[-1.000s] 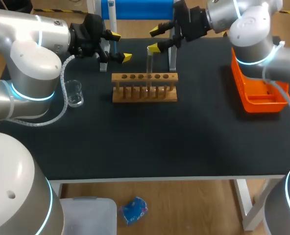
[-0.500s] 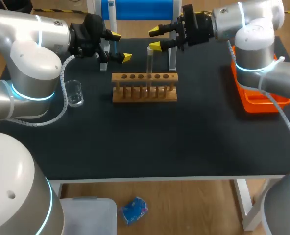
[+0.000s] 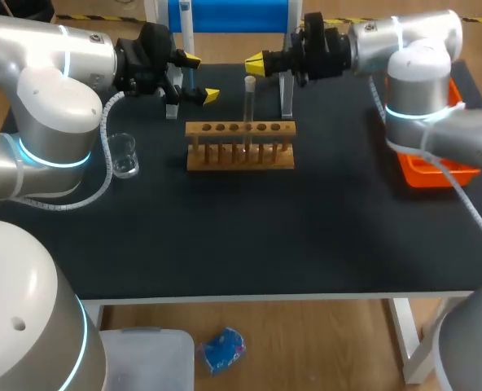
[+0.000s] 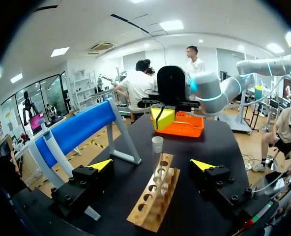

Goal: Invert the test tube, pick up the pipette, mount the tip to pipette, aspirate from beaker and dispense into the tube, eject the tip, return the pipette, and cap with the stopper.

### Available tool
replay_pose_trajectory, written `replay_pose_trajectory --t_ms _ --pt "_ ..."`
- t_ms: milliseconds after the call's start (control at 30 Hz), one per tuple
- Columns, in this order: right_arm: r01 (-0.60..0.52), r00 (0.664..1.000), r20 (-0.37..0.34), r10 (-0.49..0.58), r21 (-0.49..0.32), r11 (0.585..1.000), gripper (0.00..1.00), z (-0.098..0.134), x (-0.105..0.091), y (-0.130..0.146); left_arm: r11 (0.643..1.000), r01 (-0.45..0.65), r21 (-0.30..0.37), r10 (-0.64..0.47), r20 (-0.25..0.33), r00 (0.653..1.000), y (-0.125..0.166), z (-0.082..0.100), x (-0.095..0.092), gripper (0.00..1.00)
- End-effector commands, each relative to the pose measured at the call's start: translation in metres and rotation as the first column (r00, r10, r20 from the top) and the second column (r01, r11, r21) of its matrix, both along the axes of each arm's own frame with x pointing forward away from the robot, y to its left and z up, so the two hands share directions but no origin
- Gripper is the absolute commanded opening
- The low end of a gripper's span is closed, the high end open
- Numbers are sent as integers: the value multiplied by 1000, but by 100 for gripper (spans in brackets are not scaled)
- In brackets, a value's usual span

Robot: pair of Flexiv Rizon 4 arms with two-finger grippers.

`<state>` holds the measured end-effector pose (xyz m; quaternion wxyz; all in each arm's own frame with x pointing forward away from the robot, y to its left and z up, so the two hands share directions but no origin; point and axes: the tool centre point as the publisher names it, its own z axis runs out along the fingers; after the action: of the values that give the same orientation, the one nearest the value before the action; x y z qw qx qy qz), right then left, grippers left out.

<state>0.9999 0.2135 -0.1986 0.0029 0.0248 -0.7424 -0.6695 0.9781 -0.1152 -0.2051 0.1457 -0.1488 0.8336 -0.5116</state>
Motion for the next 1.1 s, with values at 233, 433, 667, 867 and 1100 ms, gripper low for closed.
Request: replay_pose_trajectory --t_ms 233,433,667,867,1100 --pt "6 1000 -7 -6 67 998 0 -7 4 6 1000 0 -3 0 4 1000 0 -1 0 100" --pt "0 1000 -12 1 70 998 0 -9 6 8 1000 0 -3 0 4 1000 0 -1 0 100" --pt "11 999 -34 -9 80 997 0 -17 5 7 1000 0 -3 0 4 1000 0 -1 0 100" --pt "18 999 -46 -14 86 996 0 -21 5 7 1000 0 -3 0 4 1000 0 -1 0 100" --pt "23 998 -59 -18 78 997 0 -27 5 7 1000 0 -3 0 4 1000 0 -1 0 100"
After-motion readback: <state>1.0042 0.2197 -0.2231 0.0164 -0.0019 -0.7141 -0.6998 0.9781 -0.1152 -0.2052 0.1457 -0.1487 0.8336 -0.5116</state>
